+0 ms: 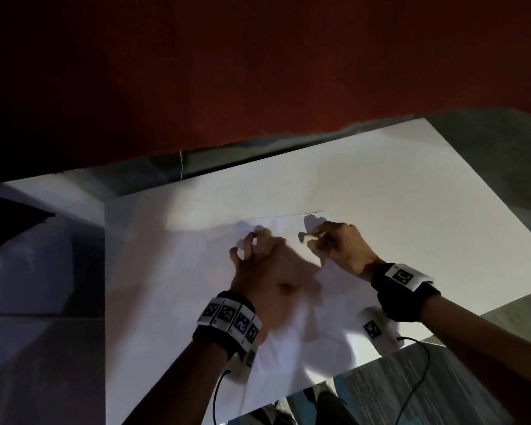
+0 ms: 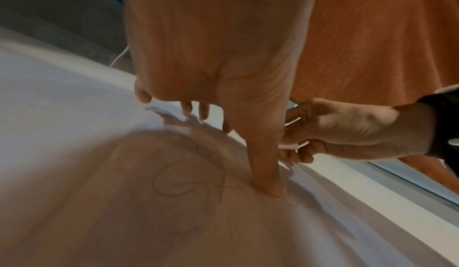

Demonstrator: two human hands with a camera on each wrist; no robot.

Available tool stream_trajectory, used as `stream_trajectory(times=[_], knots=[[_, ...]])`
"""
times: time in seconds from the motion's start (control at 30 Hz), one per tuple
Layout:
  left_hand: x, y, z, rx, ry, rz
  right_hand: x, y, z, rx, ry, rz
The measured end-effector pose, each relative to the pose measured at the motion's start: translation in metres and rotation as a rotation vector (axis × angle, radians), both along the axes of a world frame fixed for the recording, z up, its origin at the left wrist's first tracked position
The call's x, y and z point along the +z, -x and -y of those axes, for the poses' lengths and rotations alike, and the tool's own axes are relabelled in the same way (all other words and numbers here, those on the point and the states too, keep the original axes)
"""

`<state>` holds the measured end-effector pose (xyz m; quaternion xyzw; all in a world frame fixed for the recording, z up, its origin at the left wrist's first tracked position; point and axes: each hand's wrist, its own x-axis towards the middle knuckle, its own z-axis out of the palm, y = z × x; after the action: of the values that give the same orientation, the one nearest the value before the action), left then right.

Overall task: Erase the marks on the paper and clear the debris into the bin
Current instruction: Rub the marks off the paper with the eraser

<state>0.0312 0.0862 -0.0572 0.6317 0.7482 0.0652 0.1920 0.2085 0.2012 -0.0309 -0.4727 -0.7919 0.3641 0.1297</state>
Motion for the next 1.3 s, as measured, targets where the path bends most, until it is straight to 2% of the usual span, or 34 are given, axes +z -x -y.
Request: stream_trajectory(times=[0.17,0.27,0.33,0.47,0.6,0.7,0.73,0.87,1.0,1.07,1.13,1.23,1.3], knots=[[-0.014,0.006,-0.001,-0.098,-0.077,0.197,0.012,-0.024,-0.013,-0.097,-0.133,-0.054],[-0.012,0.001,0.002,-0.050,-0.132,0.293,0.002,-0.017,0.001,0.063,-0.203,-0.005],[-0.009,-0.005,-0.005,-0.020,-0.044,0.254,-0.007,-0.006,0.007,0.170,-0.222,0.040],[-0.010,-0.011,-0.022,0.043,0.131,0.094,-0.014,0.003,0.017,0.124,-0.315,0.007],[-0.015,-0.014,-0.025,0.072,0.171,0.093,-0.015,-0.001,0.038,0.362,-0.298,0.052],[-0.027,-0.013,-0.025,0.085,0.125,0.054,-0.009,0.003,0.020,0.227,-0.416,0.035],[-0.028,-0.011,-0.022,0.072,0.111,0.044,-0.009,0.006,0.025,0.187,-0.388,0.019],[-0.016,-0.009,-0.021,-0.039,0.176,0.061,-0.020,0.006,0.043,0.319,-0.250,0.034],[-0.018,-0.013,-0.026,0.098,0.151,0.043,-0.012,0.009,0.024,0.137,-0.300,-0.029],[-0.021,-0.012,-0.026,0.043,0.231,0.058,-0.017,0.011,0.042,0.209,-0.204,-0.023],[-0.022,-0.008,-0.022,0.007,0.218,0.075,-0.020,0.006,0.044,0.263,-0.199,0.012],[-0.024,-0.011,-0.023,0.065,0.153,0.074,-0.013,0.008,0.021,0.073,-0.262,-0.038],[-0.017,-0.013,-0.026,0.081,0.216,0.092,-0.013,0.012,0.031,0.076,-0.213,-0.036]])
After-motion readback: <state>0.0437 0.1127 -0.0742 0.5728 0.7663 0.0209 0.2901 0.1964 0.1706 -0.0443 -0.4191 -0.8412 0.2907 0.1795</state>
